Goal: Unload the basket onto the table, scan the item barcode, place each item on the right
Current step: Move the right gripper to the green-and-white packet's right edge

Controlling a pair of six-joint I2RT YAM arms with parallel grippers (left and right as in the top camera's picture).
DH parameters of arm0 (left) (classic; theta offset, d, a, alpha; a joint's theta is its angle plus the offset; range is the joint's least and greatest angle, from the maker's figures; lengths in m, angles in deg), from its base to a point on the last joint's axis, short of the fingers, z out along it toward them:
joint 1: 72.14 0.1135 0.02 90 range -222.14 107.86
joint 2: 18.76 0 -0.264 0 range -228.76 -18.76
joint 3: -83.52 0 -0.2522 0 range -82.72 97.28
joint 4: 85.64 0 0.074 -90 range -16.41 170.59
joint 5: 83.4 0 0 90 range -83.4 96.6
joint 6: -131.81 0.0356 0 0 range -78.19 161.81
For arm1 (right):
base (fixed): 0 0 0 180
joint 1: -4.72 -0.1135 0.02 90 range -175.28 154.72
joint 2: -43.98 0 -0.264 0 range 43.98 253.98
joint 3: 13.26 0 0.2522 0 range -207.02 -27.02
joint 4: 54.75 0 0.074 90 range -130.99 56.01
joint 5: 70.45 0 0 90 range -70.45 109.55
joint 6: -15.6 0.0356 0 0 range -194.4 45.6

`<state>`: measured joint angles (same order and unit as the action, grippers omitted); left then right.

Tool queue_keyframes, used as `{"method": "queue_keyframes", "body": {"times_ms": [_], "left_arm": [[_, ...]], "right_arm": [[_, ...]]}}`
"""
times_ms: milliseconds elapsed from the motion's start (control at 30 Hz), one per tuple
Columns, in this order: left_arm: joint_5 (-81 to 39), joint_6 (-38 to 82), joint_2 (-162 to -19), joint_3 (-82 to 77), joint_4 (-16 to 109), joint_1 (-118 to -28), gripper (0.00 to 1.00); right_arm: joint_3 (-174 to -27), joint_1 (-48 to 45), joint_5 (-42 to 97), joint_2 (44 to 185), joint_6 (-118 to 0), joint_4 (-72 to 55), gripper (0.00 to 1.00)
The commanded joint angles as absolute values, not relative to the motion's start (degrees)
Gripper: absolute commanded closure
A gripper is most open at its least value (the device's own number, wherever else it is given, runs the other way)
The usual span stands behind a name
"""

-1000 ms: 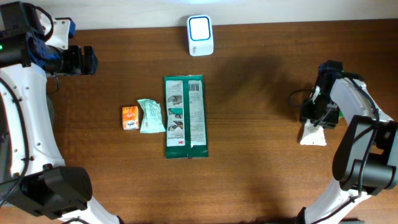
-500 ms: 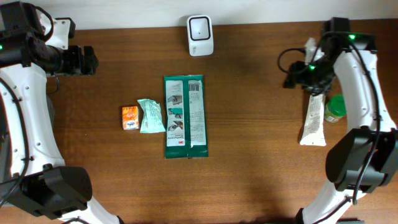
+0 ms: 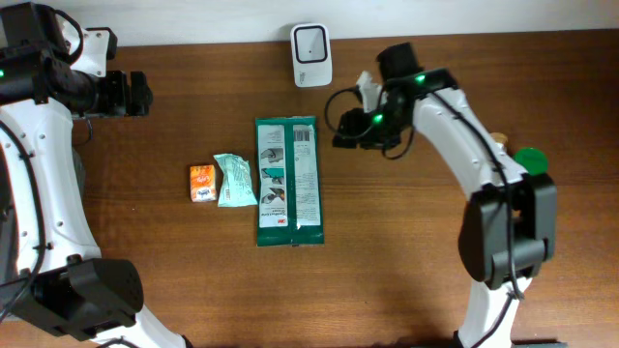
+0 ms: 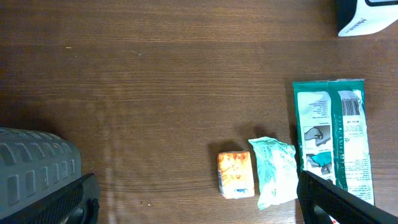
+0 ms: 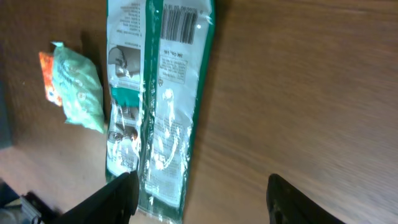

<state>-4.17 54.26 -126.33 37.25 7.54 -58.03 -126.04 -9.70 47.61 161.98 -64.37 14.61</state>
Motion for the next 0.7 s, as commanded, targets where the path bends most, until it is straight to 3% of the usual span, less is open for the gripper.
{"method": "queue_keyframes", "body": {"times_ms": [0,467,633,667], "left_arm": [[-5.00,54.98,-125.67,37.66,7.63,-58.03,0.01],[-6.07,54.98,-125.67,37.66,8.24,-58.09,0.01],[-20.73,54.98,-126.26,37.20,9.96,-58.53,0.00],[-23.36,54.98,-126.68,37.07,10.51,-59.03,0.04]], "right_arm": [[-122.42,-11.38,48.35,163.95,-60.22,10.06,0.37],[-110.81,-11.49,50.23,164.32,-57.36,-2.75,0.37],[-110.81,-11.49,50.43,164.32,-57.36,-3.12,0.37],[-110.81,-11.45,50.43,164.32,-57.36,-3.12,0.37]]}}
